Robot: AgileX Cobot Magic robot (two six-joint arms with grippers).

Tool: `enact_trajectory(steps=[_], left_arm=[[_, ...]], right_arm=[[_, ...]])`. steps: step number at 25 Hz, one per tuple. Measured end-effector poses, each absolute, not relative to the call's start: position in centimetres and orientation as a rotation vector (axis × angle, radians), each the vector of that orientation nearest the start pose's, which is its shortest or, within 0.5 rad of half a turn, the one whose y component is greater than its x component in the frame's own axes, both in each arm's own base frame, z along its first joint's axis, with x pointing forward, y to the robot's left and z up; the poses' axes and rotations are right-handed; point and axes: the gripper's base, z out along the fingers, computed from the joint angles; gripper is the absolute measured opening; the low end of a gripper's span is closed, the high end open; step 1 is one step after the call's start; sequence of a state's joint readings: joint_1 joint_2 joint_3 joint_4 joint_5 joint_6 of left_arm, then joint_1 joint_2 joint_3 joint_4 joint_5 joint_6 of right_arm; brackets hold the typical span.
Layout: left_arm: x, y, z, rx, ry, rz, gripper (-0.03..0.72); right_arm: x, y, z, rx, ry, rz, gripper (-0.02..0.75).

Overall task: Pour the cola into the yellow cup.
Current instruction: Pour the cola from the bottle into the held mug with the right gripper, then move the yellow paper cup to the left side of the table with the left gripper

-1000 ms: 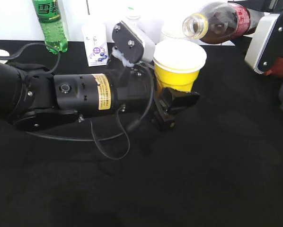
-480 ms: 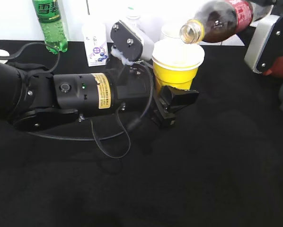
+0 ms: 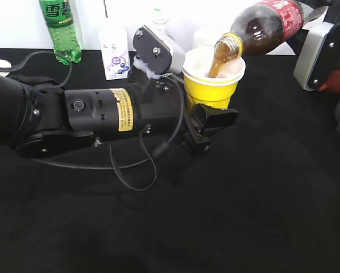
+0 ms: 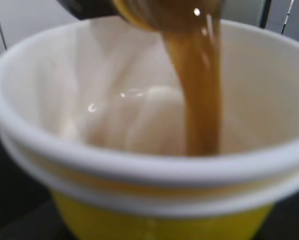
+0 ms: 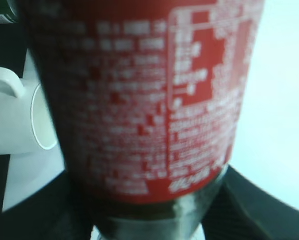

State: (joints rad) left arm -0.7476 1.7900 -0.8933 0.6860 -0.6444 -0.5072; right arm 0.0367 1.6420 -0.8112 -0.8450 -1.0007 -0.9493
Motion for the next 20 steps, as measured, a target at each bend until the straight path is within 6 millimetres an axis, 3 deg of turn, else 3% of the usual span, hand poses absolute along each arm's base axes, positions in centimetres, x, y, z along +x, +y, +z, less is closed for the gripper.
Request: enact_trajectory(steps=[17, 20], left_arm=[[24.64, -27.52, 19.77, 1.015, 1.637, -0.821, 0.438], [24.64, -27.52, 19.76, 1.015, 1.638, -0.82, 0.438]], right_arm=[[32.64, 6.92, 25.32, -1.412, 0.65, -0.672, 0.408], [32.61, 6.95, 25.35, -1.334, 0.762, -0.527, 0.408]])
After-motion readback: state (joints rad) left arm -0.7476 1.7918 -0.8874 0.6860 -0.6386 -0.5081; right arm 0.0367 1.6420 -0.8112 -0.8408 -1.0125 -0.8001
